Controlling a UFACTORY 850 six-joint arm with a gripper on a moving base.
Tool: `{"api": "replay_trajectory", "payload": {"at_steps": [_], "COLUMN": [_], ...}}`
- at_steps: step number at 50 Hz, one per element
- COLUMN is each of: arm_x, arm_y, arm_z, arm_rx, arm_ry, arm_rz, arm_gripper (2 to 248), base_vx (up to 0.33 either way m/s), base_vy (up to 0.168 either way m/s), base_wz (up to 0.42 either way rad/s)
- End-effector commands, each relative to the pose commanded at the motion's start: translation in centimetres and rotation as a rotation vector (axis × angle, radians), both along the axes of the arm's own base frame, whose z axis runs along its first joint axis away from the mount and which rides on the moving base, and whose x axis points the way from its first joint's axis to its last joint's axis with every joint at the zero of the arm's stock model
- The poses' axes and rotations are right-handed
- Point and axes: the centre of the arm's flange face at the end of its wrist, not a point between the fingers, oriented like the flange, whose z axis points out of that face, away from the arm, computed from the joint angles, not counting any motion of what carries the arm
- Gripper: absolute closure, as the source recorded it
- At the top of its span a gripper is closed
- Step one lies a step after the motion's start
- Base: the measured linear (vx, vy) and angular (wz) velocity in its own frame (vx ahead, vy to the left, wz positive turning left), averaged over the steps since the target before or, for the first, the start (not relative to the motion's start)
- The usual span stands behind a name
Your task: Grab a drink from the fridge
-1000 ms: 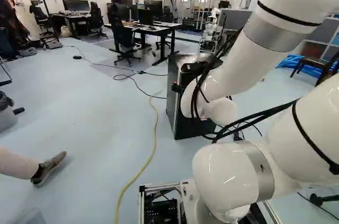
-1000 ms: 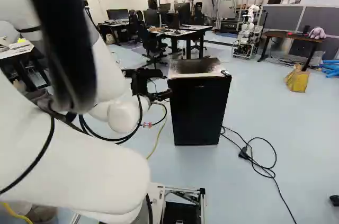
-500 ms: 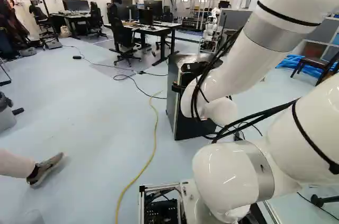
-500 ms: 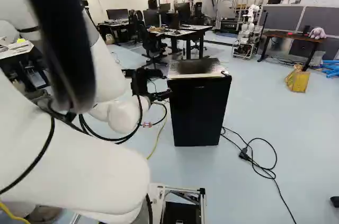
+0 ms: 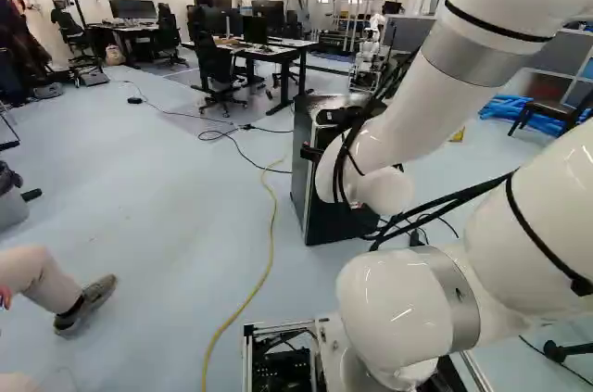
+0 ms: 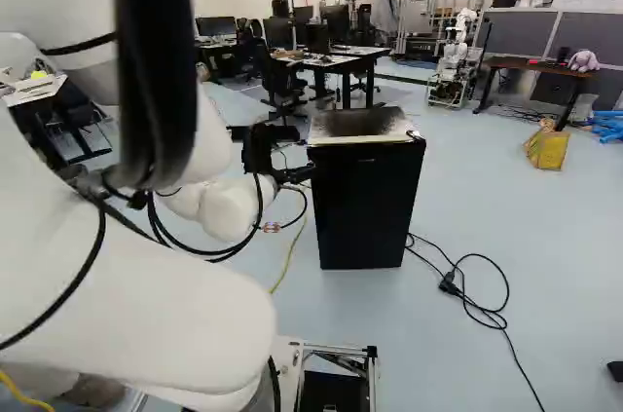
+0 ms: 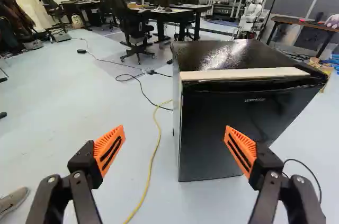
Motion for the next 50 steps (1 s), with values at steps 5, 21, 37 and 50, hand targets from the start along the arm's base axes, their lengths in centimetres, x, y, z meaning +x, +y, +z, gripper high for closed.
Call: {"api": "replay_trajectory", "payload": {"at_steps": [5, 21, 37, 50], "arm_x": [0.3, 1.2, 2.2, 2.9], "arm_y": [0.0, 0.0, 0.1, 0.3], "arm_z": [0.0, 0.2, 0.3, 0.3], "arm_rx": [0.001, 0.01, 0.022, 0.032], "arm_ry": [0.001, 0.005, 0.008, 0.01], "arm_rz": [-0.003, -0.019, -0.041, -0.057], "arm_gripper": [3, 3, 3, 3], "base_vx": [0.0, 0.0, 0.0, 0.0], "base_vy": [0.0, 0.0, 0.0, 0.0], "base_wz": [0.0, 0.0, 0.0, 0.0]}}
